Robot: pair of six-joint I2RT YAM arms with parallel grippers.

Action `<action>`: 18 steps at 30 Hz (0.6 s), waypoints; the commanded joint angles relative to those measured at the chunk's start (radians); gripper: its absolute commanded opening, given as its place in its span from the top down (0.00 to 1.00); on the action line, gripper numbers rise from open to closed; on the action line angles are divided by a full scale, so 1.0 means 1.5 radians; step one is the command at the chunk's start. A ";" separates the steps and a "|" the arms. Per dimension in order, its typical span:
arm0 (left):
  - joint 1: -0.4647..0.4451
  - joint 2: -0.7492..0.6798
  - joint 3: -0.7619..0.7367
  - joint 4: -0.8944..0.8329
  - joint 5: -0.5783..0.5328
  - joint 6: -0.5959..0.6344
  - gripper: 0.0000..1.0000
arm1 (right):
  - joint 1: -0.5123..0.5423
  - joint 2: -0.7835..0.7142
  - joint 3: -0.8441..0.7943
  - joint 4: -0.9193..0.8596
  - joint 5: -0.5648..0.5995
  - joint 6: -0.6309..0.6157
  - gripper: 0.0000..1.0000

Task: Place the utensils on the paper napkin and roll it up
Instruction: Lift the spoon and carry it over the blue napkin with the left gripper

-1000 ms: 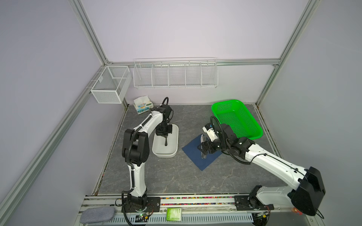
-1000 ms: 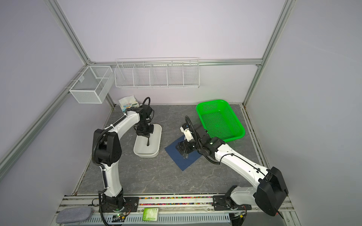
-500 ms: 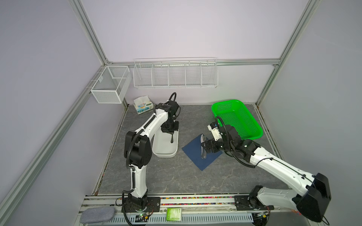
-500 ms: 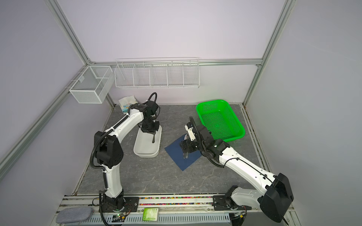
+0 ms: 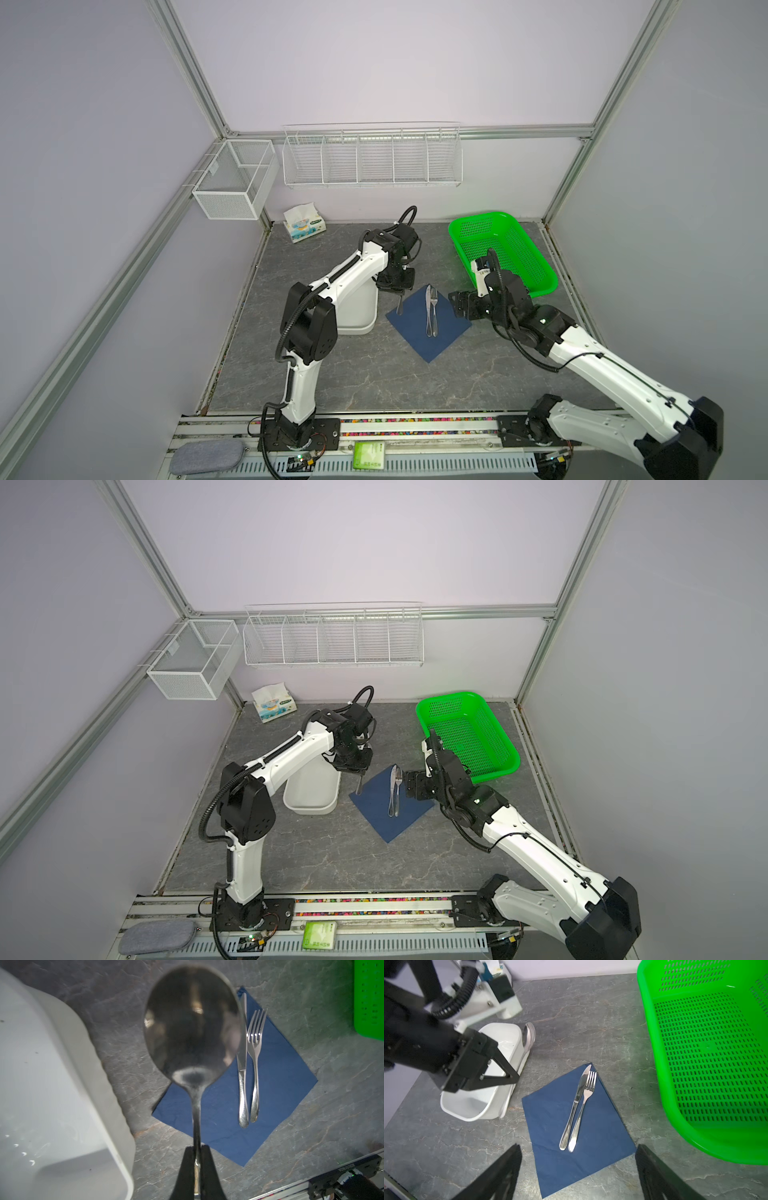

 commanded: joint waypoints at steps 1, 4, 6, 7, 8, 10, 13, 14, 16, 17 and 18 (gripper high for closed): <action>-0.025 0.042 0.006 0.024 0.021 -0.039 0.96 | -0.011 -0.020 -0.033 -0.009 0.021 0.029 0.11; -0.046 0.068 0.005 0.043 0.028 -0.058 0.96 | -0.015 -0.027 -0.039 -0.011 0.021 0.036 0.11; -0.056 0.081 0.003 0.057 0.036 -0.070 0.96 | -0.018 -0.028 -0.042 -0.014 0.020 0.038 0.11; -0.060 0.088 0.002 0.064 0.040 -0.074 0.96 | -0.019 -0.029 -0.042 -0.017 0.019 0.038 0.11; -0.064 0.092 0.001 0.069 0.042 -0.077 0.96 | -0.020 -0.029 -0.041 -0.018 0.019 0.038 0.11; -0.067 0.104 0.002 0.073 0.044 -0.082 0.96 | -0.022 -0.029 -0.039 -0.024 0.019 0.039 0.11; -0.070 0.115 -0.002 0.080 0.048 -0.085 0.96 | -0.024 -0.032 -0.036 -0.029 0.021 0.038 0.11; -0.070 0.117 -0.003 0.081 0.048 -0.086 0.96 | -0.025 -0.033 -0.036 -0.030 0.021 0.039 0.11; -0.070 0.121 -0.007 0.084 0.045 -0.087 0.96 | -0.027 -0.034 -0.037 -0.030 0.021 0.040 0.11; -0.070 0.122 -0.008 0.084 0.042 -0.088 0.96 | -0.027 -0.034 -0.036 -0.030 0.020 0.040 0.11; -0.070 0.124 -0.010 0.087 0.040 -0.089 0.96 | -0.028 -0.034 -0.036 -0.030 0.019 0.041 0.11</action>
